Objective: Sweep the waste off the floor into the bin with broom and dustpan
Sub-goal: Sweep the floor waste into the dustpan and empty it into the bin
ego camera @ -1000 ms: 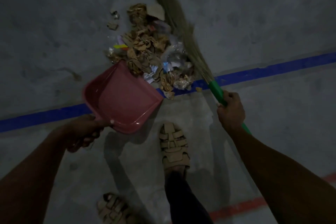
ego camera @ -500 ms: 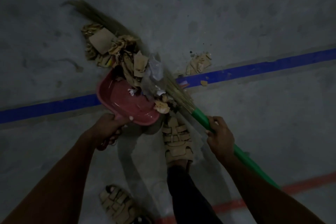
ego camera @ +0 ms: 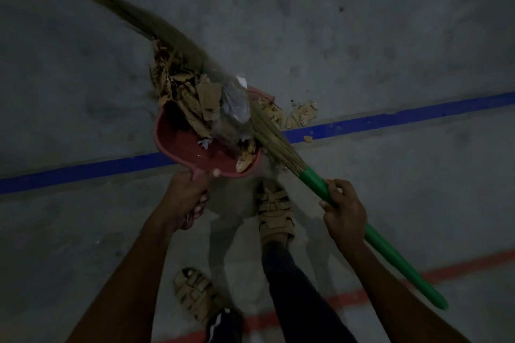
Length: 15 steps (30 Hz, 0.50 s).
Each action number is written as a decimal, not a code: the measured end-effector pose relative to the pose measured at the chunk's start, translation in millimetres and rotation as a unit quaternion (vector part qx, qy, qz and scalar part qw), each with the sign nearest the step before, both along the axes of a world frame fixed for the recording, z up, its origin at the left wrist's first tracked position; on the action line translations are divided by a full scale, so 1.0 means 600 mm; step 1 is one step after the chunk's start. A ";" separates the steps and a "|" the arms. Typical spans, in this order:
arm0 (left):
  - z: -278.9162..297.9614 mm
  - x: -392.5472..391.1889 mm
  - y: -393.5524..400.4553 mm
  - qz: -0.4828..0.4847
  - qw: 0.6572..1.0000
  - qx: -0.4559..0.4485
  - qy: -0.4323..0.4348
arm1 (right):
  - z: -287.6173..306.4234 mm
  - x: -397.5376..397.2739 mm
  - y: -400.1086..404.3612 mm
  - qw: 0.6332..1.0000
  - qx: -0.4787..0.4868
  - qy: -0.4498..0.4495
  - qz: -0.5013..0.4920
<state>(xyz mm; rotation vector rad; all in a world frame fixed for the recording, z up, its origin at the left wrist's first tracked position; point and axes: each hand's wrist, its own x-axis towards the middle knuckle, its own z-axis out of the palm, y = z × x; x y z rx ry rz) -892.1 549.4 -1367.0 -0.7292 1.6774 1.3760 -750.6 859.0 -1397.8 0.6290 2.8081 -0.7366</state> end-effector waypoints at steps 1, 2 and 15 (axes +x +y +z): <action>0.032 -0.001 -0.004 0.007 1.000 0.004 0.005 | 0.028 -0.005 -0.003 1.000 0.004 0.003 -0.002; 0.077 -0.003 -0.013 0.012 1.000 0.007 0.012 | 0.072 -0.013 -0.008 1.000 0.004 0.010 0.000; 0.633 0.132 -0.163 0.088 0.991 0.011 0.099 | 0.627 0.008 -0.127 0.997 -0.038 0.029 0.064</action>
